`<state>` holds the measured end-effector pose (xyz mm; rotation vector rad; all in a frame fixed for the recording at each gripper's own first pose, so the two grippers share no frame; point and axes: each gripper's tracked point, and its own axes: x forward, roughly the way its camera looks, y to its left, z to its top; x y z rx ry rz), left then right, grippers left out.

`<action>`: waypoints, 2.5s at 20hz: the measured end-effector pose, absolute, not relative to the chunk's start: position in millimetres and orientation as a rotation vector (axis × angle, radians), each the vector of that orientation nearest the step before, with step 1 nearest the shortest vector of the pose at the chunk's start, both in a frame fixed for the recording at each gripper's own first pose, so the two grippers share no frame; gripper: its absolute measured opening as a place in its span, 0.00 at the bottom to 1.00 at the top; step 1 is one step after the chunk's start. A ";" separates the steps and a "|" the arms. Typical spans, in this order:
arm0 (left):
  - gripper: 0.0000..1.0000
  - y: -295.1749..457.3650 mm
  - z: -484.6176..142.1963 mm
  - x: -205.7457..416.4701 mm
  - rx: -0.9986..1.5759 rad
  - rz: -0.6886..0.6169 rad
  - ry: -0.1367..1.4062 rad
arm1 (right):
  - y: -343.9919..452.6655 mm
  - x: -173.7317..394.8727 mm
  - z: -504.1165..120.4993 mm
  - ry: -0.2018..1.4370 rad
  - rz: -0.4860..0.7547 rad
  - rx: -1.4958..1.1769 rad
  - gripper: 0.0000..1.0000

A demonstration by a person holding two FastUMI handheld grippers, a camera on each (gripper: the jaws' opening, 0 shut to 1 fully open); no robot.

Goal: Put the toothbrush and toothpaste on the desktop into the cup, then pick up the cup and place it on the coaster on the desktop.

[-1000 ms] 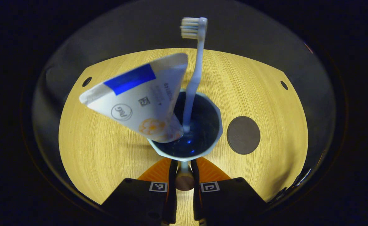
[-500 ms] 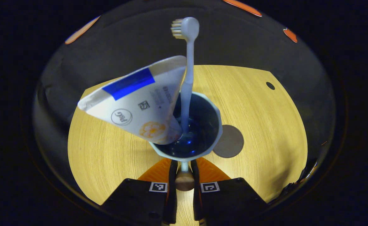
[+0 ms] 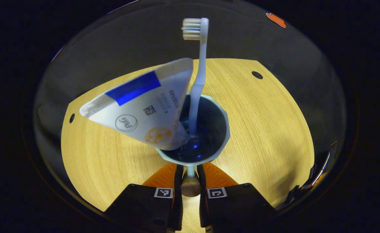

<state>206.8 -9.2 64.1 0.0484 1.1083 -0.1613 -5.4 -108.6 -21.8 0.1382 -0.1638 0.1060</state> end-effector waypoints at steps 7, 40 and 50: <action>0.24 -17.2 50.1 201.2 0.053 -0.183 1.165 | -129.7 -6.2 -37.2 -0.124 0.062 0.179 0.96; 1.00 13.5 163.0 253.0 0.200 0.220 -0.031 | -7.7 1.0 37.1 -0.179 0.092 0.084 0.98; 1.00 21.2 169.2 246.3 0.113 0.274 -0.122 | 19.6 3.7 35.4 -0.185 0.115 0.039 0.98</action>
